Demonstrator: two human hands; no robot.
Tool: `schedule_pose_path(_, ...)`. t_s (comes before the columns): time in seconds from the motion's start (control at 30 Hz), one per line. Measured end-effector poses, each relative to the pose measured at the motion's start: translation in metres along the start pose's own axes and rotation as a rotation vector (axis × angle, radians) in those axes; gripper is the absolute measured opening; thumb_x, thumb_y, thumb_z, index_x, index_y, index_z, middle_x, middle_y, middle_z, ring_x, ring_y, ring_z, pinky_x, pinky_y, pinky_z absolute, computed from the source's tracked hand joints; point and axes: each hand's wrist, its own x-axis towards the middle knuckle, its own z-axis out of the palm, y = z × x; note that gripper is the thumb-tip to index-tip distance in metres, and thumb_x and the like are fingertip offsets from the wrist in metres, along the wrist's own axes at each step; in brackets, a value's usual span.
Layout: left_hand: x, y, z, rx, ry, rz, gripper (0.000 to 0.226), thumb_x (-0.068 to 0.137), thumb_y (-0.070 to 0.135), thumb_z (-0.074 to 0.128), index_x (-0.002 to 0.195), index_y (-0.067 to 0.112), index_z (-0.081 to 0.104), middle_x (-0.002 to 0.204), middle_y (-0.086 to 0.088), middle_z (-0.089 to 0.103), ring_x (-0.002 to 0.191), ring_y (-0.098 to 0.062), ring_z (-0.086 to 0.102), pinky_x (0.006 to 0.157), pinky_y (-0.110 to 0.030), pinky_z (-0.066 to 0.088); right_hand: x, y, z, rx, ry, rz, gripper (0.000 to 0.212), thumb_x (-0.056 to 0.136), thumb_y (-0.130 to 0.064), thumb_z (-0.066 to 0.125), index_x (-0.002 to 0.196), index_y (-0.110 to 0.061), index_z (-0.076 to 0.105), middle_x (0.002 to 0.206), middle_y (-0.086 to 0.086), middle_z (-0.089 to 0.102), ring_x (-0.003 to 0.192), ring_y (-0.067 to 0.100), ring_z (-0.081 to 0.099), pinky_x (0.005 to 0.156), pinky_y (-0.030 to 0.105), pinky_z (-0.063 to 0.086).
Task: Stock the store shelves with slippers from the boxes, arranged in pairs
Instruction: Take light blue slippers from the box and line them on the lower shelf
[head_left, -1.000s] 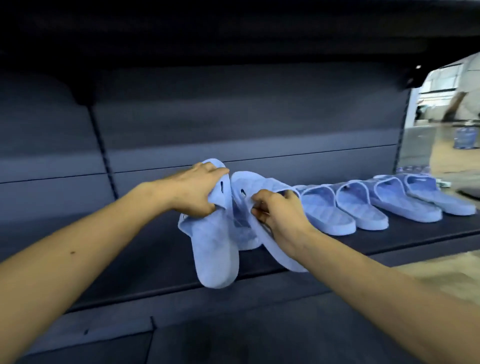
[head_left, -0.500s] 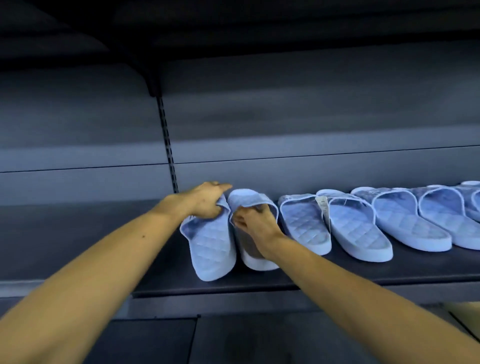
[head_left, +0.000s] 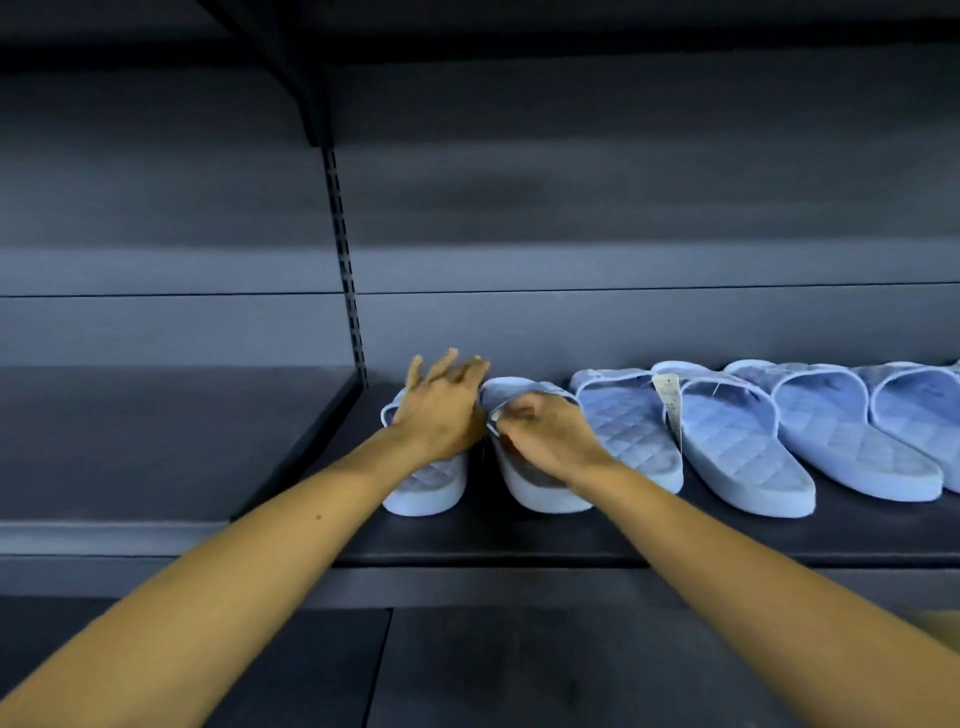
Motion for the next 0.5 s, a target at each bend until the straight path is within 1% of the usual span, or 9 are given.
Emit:
schedule_pose_path(0.03,-0.004,0.000,0.001,0.006,-0.004,-0.084,0.052,0.095,0.032,0.035,0.144,0.020,0.021,0.155,0.004,0.018,0.145,-0.025,0.003,0.111,-0.052,0.007,0.001,0.005,-0.004,-0.146,-0.027,-0.082,0.026,0.091,-0.026,0.048,0.095,-0.008,0.067,0.103,0.012,0.066,0.092,0.020,0.056,0.083,0.026,0.042)
schedule_pose_path(0.1,-0.014,0.007,0.003,-0.011,-0.086,-0.210,0.046,0.096,0.038,0.026,0.140,0.023,0.022,0.152,0.004,0.021,0.141,-0.032,0.004,0.106,-0.060,0.012,-0.001,0.013,-0.007,-0.472,-0.091,-0.242,0.027,0.088,-0.038,0.047,0.095,-0.019,0.065,0.107,0.005,0.065,0.104,0.024,0.056,0.089,0.031,0.043)
schedule_pose_path(0.17,-0.015,0.007,0.009,-0.067,-0.133,-0.232,0.043,0.097,0.039,0.020,0.139,0.027,0.022,0.149,0.003,0.025,0.139,-0.033,0.010,0.104,-0.064,0.013,-0.003,0.024,-0.004,-0.600,-0.180,-0.238,0.030,0.087,-0.044,0.044,0.102,-0.024,0.061,0.118,0.001,0.060,0.112,0.024,0.053,0.095,0.034,0.042)
schedule_pose_path(0.23,-0.009,0.006,0.014,-0.139,-0.106,-0.222,0.042,0.097,0.037,0.020,0.139,0.031,0.022,0.149,0.007,0.025,0.138,-0.030,0.012,0.105,-0.062,0.012,0.002,0.033,0.003,-0.575,-0.133,-0.263,0.040,0.089,-0.043,0.033,0.106,-0.022,0.062,0.122,0.002,0.060,0.115,0.024,0.052,0.099,0.035,0.040)
schedule_pose_path(0.3,0.000,0.005,0.018,-0.193,-0.095,-0.221,0.042,0.097,0.034,0.020,0.139,0.034,0.023,0.150,0.010,0.023,0.138,-0.026,0.012,0.106,-0.059,0.008,0.007,0.036,0.009,-0.641,-0.013,-0.332,0.061,0.084,-0.044,0.013,0.109,-0.016,0.061,0.123,0.004,0.060,0.116,0.027,0.052,0.098,0.034,0.039)
schedule_pose_path(0.33,0.006,0.003,0.020,-0.207,-0.086,-0.207,0.042,0.097,0.034,0.019,0.138,0.035,0.024,0.150,0.011,0.024,0.138,-0.024,0.013,0.107,-0.059,0.007,0.010,0.035,0.013,-0.693,0.019,-0.344,0.062,0.085,-0.042,0.012,0.112,-0.014,0.059,0.125,0.006,0.058,0.117,0.028,0.052,0.098,0.035,0.037)
schedule_pose_path(0.4,0.012,0.002,0.021,-0.252,-0.082,-0.195,0.039,0.097,0.032,0.019,0.134,0.037,0.030,0.148,0.012,0.029,0.136,-0.020,0.018,0.106,-0.059,0.005,0.013,0.034,0.022,-0.719,0.053,-0.299,0.048,0.092,-0.033,0.024,0.118,-0.011,0.057,0.129,0.009,0.055,0.119,0.030,0.049,0.101,0.037,0.035)
schedule_pose_path(0.43,0.013,0.003,0.020,-0.274,-0.073,-0.199,0.038,0.097,0.032,0.019,0.132,0.036,0.034,0.146,0.011,0.032,0.135,-0.018,0.021,0.107,-0.059,0.004,0.016,0.035,0.024,-0.703,0.066,-0.305,0.049,0.090,-0.033,0.023,0.118,-0.010,0.058,0.128,0.010,0.056,0.119,0.030,0.050,0.101,0.037,0.035)
schedule_pose_path(0.5,0.010,0.005,0.016,-0.318,-0.036,-0.211,0.037,0.098,0.033,0.021,0.130,0.035,0.039,0.144,0.011,0.037,0.135,-0.016,0.024,0.107,-0.059,0.001,0.017,0.032,0.021,-0.602,0.098,-0.330,0.066,0.081,-0.039,0.013,0.111,-0.008,0.062,0.121,0.012,0.061,0.113,0.031,0.055,0.098,0.034,0.039)
